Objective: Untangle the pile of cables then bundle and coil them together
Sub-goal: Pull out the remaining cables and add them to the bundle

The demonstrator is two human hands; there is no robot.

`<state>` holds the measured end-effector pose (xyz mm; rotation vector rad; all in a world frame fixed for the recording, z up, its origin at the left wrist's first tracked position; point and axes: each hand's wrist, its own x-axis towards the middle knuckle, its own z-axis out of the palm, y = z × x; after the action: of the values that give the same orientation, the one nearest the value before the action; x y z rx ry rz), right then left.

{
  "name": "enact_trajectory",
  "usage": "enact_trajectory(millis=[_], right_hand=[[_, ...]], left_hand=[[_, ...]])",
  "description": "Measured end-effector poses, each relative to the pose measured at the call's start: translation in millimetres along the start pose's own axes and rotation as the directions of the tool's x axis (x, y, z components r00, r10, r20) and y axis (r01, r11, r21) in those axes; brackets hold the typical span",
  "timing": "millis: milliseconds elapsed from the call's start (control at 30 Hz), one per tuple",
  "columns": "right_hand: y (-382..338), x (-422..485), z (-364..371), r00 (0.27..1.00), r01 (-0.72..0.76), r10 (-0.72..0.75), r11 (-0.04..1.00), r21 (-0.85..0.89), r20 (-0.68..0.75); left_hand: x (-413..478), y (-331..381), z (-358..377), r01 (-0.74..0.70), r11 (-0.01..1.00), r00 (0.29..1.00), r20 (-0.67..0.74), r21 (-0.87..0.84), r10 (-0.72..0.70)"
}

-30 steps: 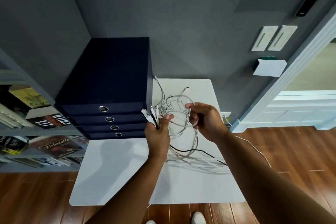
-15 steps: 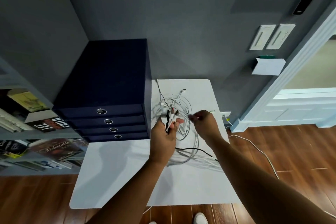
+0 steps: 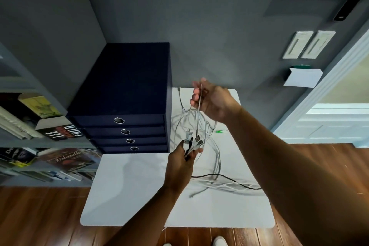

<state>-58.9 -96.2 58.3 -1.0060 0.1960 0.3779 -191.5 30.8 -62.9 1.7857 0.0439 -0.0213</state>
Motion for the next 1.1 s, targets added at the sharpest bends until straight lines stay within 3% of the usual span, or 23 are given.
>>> enact_trajectory(millis=[133,333,500,600,867,1100], right_hand=[[-13.1,4.2,5.1,0.994,0.085,-0.094,0.985,-0.149,-0.053],[-19.2,8.9,-3.8,0.969,0.230,-0.240,0.963,-0.139,-0.060],[-12.1,-3.2,-36.4,0.963,0.242,-0.267,0.914,-0.326,-0.031],[-5.1,-13.3,-61.0,0.957,0.232,-0.285,0.865,-0.445,-0.054],[19.5,-45.6,-105.3,0.986,0.129,-0.162,0.889,-0.439,-0.039],[40.6,-77.0,-134.0,0.998,-0.035,0.005,0.862,-0.507,-0.061]], left_hand=[[1.8,-2.9,0.7,0.038,0.999,0.996,-0.082,-0.038,-0.041],[8.9,-8.2,-2.2,0.081,0.989,0.996,-0.033,-0.125,-0.085],[15.5,-10.3,-5.8,0.013,0.995,0.996,-0.085,-0.098,-0.021],[22.6,-6.5,-4.9,0.075,0.978,0.992,-0.086,-0.194,-0.093],[36.8,34.8,15.8,0.191,0.872,0.979,0.021,-0.450,-0.203],[52.3,50.8,30.4,0.261,0.719,0.946,0.023,-0.644,-0.323]])
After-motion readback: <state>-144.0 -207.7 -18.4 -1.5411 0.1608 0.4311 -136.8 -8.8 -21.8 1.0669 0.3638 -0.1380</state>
